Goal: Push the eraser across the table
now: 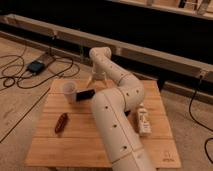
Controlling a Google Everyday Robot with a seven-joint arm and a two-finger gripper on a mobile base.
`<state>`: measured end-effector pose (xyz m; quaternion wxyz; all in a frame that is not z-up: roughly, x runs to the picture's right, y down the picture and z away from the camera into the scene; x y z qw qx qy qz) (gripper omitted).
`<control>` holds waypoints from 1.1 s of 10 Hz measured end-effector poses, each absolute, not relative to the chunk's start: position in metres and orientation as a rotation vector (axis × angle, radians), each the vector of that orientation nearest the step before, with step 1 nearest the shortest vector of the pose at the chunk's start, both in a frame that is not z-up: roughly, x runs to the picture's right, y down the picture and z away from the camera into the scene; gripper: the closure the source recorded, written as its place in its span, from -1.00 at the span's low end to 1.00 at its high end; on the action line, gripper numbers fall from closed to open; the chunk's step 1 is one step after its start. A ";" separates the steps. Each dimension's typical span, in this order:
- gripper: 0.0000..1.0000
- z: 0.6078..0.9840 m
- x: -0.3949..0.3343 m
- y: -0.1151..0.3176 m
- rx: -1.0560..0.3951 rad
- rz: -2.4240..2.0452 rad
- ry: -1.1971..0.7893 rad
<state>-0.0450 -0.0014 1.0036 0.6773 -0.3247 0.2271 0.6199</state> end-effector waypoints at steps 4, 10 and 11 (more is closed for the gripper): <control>-0.60 0.990 -0.040 0.025 -0.641 1.221 0.486; -0.60 0.942 -0.036 0.091 -0.629 1.222 0.487; -0.60 0.937 -0.034 0.100 -0.627 1.224 0.492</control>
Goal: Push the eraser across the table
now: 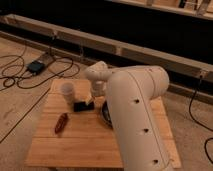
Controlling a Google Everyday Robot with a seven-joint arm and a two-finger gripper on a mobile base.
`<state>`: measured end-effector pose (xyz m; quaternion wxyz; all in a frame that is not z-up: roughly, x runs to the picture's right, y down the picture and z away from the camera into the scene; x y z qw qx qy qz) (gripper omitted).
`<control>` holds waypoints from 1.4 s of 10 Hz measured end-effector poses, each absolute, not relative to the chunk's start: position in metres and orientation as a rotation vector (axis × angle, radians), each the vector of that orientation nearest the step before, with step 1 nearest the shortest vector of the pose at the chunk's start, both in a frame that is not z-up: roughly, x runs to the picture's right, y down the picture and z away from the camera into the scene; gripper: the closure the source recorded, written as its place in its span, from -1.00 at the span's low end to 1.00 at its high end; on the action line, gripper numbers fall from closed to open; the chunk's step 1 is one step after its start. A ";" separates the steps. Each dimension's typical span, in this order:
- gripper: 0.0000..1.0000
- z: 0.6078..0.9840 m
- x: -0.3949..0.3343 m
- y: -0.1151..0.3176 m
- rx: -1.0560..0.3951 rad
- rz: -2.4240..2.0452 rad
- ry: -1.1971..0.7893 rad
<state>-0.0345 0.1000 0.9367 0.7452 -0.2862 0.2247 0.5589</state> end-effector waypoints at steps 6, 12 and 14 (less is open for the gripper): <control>-0.60 0.926 -0.052 0.113 -0.583 1.127 0.469; -0.60 0.922 -0.098 0.114 -0.587 1.014 0.423; -0.60 0.922 -0.120 0.109 -0.603 1.020 0.390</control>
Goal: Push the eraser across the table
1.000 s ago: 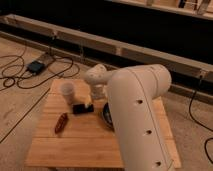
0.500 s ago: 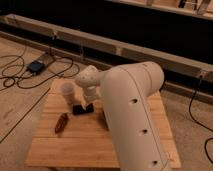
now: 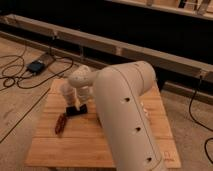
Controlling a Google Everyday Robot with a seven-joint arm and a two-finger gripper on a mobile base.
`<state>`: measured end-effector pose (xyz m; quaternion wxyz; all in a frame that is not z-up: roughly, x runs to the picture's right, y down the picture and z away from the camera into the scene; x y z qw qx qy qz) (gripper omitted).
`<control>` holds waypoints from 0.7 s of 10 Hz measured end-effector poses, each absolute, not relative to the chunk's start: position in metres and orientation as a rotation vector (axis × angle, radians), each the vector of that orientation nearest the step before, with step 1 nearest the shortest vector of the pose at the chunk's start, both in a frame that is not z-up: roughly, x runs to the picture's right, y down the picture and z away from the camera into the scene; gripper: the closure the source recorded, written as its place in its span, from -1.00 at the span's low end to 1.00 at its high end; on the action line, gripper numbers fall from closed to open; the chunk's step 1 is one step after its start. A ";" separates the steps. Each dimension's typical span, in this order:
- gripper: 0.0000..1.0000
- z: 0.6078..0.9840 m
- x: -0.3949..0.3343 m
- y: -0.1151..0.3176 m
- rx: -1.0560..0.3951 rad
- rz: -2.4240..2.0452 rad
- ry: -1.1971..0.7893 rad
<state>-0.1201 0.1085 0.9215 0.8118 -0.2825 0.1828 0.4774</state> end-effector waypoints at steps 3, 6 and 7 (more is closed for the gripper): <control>-0.60 0.919 -0.142 0.103 -0.636 1.046 0.362; -0.60 0.916 -0.150 0.101 -0.662 1.061 0.359; -0.60 0.916 -0.152 0.101 -0.673 1.062 0.360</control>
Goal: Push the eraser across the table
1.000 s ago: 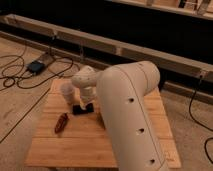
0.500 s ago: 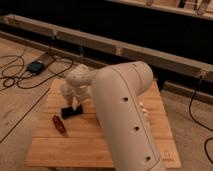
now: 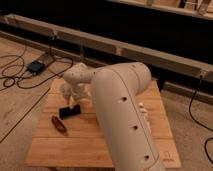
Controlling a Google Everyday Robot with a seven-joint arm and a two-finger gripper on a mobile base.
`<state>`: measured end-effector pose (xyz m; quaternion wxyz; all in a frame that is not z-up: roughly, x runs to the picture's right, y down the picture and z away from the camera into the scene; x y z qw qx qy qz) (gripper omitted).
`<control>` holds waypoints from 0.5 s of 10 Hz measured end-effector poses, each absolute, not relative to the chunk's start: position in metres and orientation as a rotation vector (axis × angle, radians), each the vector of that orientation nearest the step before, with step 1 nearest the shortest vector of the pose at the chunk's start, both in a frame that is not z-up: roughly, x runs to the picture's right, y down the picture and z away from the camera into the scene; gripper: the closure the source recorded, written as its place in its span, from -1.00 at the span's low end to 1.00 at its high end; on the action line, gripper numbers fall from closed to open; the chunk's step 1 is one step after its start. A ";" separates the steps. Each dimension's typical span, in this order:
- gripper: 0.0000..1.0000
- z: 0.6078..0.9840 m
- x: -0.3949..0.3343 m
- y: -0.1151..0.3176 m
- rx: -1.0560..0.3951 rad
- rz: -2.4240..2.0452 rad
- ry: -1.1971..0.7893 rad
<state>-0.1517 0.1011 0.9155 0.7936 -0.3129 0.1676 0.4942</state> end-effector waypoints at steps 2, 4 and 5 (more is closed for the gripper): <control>-0.60 0.915 -0.157 0.103 -0.693 1.068 0.357; -0.60 0.915 -0.159 0.102 -0.709 1.081 0.351; -0.60 0.915 -0.160 0.102 -0.714 1.087 0.349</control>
